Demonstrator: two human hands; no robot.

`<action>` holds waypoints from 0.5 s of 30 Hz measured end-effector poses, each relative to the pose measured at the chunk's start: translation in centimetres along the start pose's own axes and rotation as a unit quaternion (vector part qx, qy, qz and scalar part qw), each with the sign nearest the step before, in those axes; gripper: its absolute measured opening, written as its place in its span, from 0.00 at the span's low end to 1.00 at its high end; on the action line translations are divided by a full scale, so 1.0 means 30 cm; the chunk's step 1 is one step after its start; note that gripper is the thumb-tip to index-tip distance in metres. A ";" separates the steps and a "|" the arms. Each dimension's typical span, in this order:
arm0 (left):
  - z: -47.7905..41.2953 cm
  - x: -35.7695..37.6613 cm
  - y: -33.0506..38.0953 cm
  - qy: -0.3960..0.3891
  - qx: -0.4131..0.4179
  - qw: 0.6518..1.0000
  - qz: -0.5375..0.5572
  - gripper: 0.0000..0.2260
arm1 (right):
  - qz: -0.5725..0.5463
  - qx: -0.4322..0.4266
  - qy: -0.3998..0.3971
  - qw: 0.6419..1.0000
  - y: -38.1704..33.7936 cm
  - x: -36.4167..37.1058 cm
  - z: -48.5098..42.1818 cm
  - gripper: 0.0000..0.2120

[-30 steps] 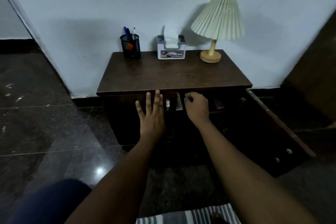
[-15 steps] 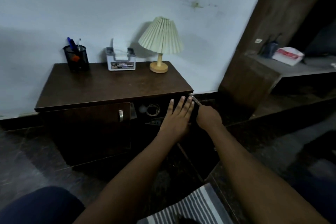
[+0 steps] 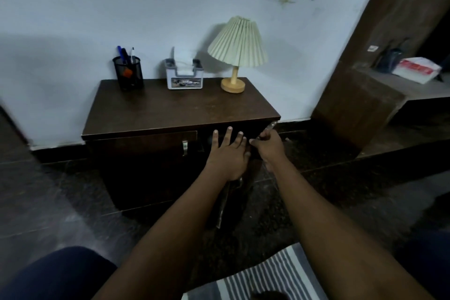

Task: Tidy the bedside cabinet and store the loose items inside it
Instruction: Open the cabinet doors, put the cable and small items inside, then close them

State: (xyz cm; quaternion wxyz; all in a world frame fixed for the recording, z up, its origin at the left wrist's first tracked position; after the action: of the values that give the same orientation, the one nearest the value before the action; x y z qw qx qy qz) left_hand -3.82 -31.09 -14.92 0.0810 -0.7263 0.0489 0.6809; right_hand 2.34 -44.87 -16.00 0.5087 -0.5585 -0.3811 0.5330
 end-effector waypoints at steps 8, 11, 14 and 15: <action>0.049 0.025 -0.188 0.042 -0.041 0.988 -0.145 0.32 | -0.141 0.038 0.089 0.985 0.025 0.166 0.072 0.22; 0.048 0.026 -0.247 0.047 -0.053 0.982 -0.177 0.34 | -0.196 0.093 0.067 0.974 0.032 0.238 0.076 0.22; 0.036 0.012 -0.320 0.055 -0.057 0.980 -0.184 0.33 | -0.250 0.142 -0.008 0.958 0.049 0.330 0.092 0.19; 0.032 0.011 -0.342 0.058 -0.053 0.983 -0.168 0.32 | -0.251 0.152 -0.034 0.955 0.048 0.356 0.104 0.17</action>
State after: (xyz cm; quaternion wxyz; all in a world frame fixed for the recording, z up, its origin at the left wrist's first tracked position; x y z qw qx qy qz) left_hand -2.87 -20.81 -14.77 0.1521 -0.7660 -0.1055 0.6156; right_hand 0.63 -34.30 -19.35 0.6913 -0.3427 -0.4409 0.4586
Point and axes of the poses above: each hand's wrist, its own z-axis away from the middle knuckle, its own x-axis out of the palm, y = z × x, the point moved 6 cm from there along -z, towards the middle knuckle, and after that the axes turned 10 degrees about -z, right-handed, at the moved point
